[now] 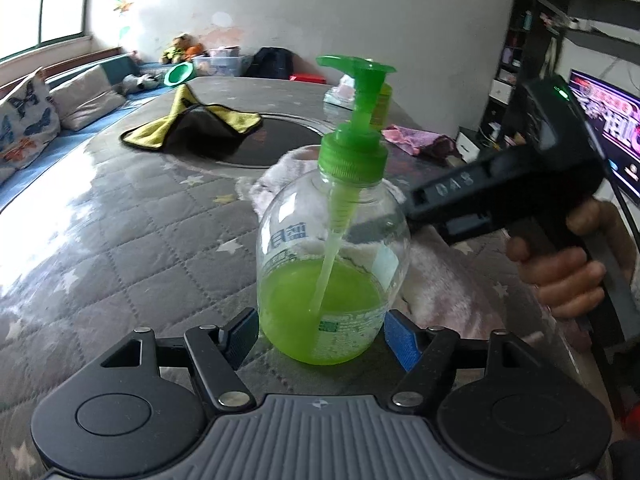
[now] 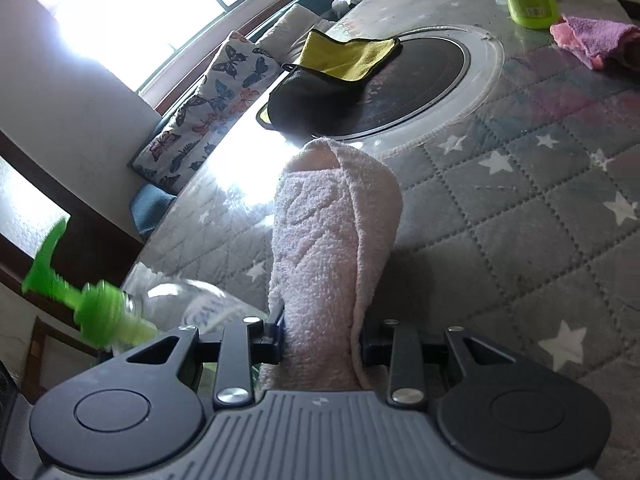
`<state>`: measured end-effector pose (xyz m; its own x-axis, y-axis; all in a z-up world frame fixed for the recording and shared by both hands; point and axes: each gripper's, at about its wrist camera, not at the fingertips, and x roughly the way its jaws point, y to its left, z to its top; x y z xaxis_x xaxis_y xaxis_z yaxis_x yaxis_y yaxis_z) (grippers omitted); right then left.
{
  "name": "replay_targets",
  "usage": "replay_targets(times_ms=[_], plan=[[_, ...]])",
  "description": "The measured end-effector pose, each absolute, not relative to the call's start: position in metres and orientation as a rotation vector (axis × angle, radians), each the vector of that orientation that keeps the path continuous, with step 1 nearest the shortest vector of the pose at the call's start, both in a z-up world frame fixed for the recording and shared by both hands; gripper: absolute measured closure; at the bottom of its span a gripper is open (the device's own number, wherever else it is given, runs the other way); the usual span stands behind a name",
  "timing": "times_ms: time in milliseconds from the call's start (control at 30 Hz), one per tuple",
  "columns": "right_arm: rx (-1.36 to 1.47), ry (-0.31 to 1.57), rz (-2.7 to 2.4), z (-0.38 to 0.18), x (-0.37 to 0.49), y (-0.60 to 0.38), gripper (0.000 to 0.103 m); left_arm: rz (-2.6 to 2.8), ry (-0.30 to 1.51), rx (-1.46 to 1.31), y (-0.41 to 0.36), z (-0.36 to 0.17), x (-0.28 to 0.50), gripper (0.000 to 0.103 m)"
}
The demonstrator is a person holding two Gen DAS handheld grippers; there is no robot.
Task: Clean container
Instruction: 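Rub the pink towel around the bottle shoulder while the left tool holds it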
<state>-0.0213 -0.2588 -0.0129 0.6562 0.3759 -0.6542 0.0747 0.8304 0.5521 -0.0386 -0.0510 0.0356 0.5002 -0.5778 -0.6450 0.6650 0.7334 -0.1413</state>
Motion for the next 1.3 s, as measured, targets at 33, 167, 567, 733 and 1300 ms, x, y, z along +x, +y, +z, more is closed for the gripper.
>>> replay_targets(times_ms=[33,167,567,733,1300], plan=[[0.576,0.848,0.181,-0.013,-0.024,-0.257,0.071,-0.742,0.729,0.122,-0.049,0.036,-0.04,0.03],[0.565,0.846,0.184,-0.012,-0.034,-0.251,0.071,-0.71,0.727,0.065,-0.041,0.041,-0.046,0.027],[0.68,0.813,0.228,0.001,-0.058,-0.255,0.072,-0.697,0.678,0.077,-0.049,0.049,-0.046,0.021],[0.686,0.737,0.294,0.032,-0.058,-0.254,0.072,-0.727,0.665,0.09,-0.046,0.047,-0.043,0.021],[0.673,0.793,0.27,0.01,-0.009,-0.249,0.071,-0.761,0.655,0.092,-0.045,0.043,-0.038,0.02]])
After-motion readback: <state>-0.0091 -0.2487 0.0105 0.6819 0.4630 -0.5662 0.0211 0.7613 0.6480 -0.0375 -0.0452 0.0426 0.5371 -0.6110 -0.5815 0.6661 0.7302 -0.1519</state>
